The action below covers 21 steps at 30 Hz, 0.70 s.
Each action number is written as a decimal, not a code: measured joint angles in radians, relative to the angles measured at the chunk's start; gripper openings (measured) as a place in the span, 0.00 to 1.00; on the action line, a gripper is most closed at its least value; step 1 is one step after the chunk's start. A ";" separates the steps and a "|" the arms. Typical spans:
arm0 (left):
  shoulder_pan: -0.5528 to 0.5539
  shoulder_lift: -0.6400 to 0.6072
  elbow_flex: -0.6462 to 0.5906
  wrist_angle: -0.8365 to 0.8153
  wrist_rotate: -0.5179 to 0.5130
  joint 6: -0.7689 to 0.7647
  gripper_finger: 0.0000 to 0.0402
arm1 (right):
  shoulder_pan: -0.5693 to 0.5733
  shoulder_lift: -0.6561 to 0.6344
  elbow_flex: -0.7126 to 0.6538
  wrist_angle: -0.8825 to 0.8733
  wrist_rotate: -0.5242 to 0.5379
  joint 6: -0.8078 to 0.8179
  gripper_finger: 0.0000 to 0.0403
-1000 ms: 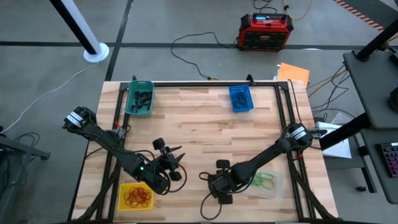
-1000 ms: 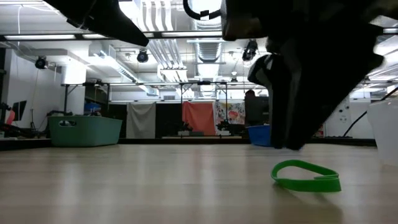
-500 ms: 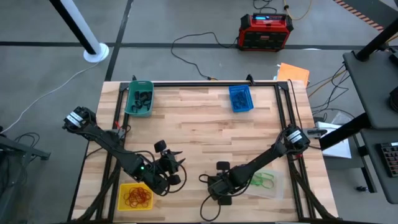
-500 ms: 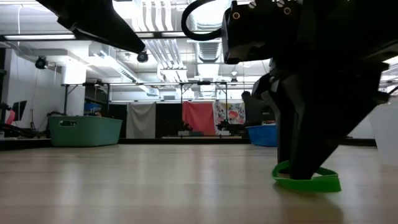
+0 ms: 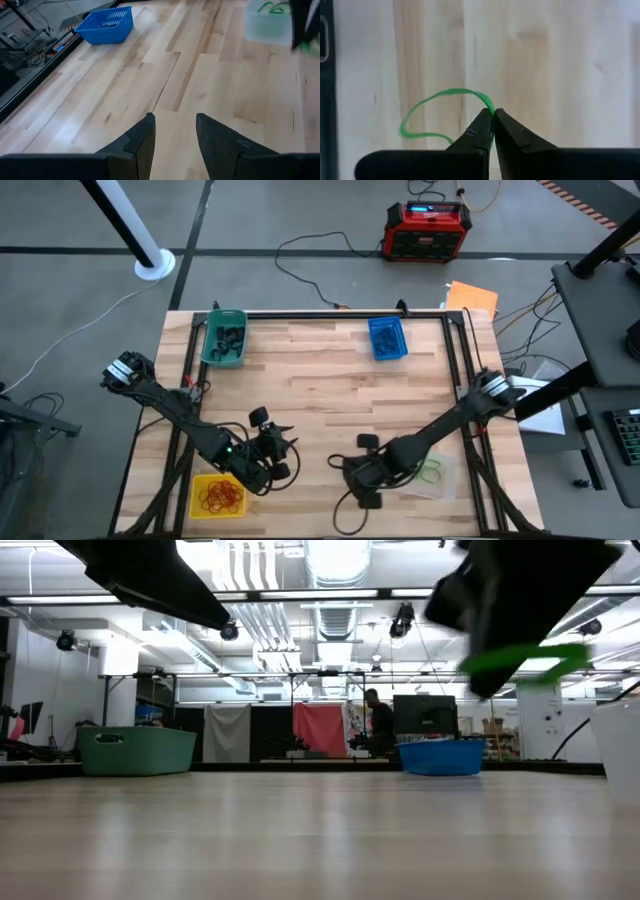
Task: Sort rubber bands into baskets
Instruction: Put the green rubber band into the transparent bin
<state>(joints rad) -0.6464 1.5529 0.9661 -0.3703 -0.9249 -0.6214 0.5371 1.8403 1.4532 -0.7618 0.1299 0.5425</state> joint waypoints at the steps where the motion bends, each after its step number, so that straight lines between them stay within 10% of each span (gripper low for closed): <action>1: 0.000 0.000 0.000 0.000 0.000 0.000 0.32 | 0.006 -0.023 0.000 -0.046 0.001 0.028 0.02; 12: 0.000 0.000 0.000 0.009 0.000 0.001 0.32 | 0.194 -0.234 -0.009 -0.516 0.164 0.497 0.02; 21: 0.000 0.000 0.001 0.060 0.000 -0.016 0.32 | 0.343 -0.302 -0.138 -0.530 0.278 0.827 0.19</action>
<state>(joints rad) -0.6464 1.5524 0.9668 -0.3106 -0.9245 -0.6372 0.8800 1.5379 1.3153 -1.2922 0.4080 1.3699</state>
